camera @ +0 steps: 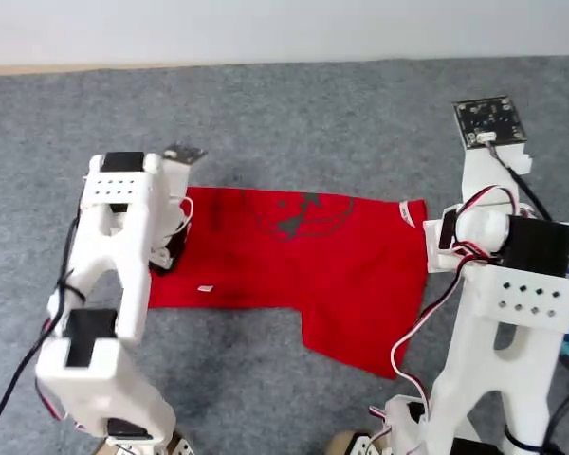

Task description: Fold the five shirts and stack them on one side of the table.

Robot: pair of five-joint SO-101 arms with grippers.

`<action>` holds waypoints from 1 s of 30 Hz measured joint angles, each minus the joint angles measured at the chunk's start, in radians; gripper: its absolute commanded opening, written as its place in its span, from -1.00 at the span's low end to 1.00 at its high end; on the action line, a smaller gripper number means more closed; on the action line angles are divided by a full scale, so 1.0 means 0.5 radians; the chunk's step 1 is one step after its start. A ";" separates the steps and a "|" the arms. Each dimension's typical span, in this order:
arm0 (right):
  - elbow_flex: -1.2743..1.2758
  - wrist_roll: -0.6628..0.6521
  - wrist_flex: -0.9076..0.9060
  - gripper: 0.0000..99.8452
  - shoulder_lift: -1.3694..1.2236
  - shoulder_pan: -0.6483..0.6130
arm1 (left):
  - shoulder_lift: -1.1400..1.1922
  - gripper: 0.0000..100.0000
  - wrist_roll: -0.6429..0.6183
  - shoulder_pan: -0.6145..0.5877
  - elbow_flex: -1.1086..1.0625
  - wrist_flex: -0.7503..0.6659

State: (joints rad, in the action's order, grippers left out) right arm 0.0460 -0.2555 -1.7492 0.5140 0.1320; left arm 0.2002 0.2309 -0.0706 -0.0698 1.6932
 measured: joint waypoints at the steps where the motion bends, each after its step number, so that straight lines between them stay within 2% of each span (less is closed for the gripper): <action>1: 0.000 0.000 0.000 -0.98 0.000 0.000 | -0.055 -1.00 0.003 0.003 0.000 0.003; 8: 0.000 0.000 0.000 -0.98 0.000 0.003 | -0.157 -1.00 0.006 0.006 -0.003 -0.129; 15: 0.000 0.000 0.000 -0.98 0.000 0.003 | 0.187 -1.00 -0.009 0.012 -0.003 -0.292; 26: 0.000 -0.009 0.000 -0.98 0.031 0.003 | 0.414 -1.00 -0.021 0.015 -0.129 -0.319; 30: 0.006 -0.126 0.000 -0.98 0.101 0.000 | 0.414 -1.00 -0.021 0.015 -0.230 -0.322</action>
State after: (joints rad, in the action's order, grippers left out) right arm 0.0491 -0.3184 -1.7492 0.5646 0.1320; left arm 0.4074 0.2202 -0.0629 -0.1849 1.5321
